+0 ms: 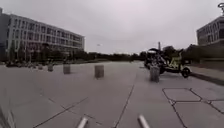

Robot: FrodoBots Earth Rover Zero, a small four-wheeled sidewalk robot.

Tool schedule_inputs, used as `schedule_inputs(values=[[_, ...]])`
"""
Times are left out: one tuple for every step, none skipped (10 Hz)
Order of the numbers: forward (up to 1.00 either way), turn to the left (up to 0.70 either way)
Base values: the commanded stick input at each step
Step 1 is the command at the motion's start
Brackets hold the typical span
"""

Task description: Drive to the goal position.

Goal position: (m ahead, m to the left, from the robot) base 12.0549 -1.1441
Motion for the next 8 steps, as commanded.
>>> schedule_inputs(values=[[0.70, 0.00], [0.70, 0.00], [0.70, 0.00], [0.70, 0.00], [0.70, 0.00], [0.70, 0.00], [0.70, 0.00], [0.70, 0.00]])
